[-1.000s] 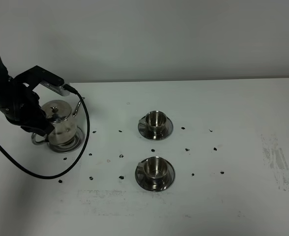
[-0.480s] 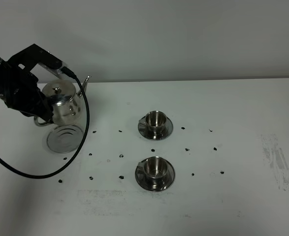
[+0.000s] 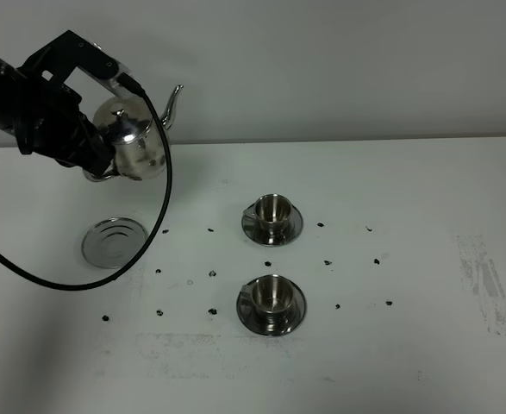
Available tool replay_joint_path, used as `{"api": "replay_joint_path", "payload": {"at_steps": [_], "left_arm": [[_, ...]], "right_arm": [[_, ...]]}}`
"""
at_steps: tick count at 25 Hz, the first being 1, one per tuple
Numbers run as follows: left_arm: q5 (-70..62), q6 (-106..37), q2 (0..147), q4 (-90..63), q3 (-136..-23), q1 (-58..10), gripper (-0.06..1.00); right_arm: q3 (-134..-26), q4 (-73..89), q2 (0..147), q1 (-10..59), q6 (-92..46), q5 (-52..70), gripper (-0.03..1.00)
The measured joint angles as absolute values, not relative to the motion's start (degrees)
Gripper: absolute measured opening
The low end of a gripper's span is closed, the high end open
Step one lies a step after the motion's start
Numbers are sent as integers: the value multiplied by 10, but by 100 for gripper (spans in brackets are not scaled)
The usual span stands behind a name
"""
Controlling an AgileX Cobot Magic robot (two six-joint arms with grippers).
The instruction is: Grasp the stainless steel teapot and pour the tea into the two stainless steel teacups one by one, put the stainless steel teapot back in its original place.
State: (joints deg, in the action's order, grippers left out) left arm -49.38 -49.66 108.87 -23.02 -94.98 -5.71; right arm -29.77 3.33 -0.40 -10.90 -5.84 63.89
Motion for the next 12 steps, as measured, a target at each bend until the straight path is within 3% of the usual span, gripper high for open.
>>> {"api": "replay_joint_path", "payload": {"at_steps": [12], "left_arm": [[-551, -699, 1101, -253, -953, -70, 22]], "right_arm": [[-298, 33, -4, -109, -58, 639, 21]]}}
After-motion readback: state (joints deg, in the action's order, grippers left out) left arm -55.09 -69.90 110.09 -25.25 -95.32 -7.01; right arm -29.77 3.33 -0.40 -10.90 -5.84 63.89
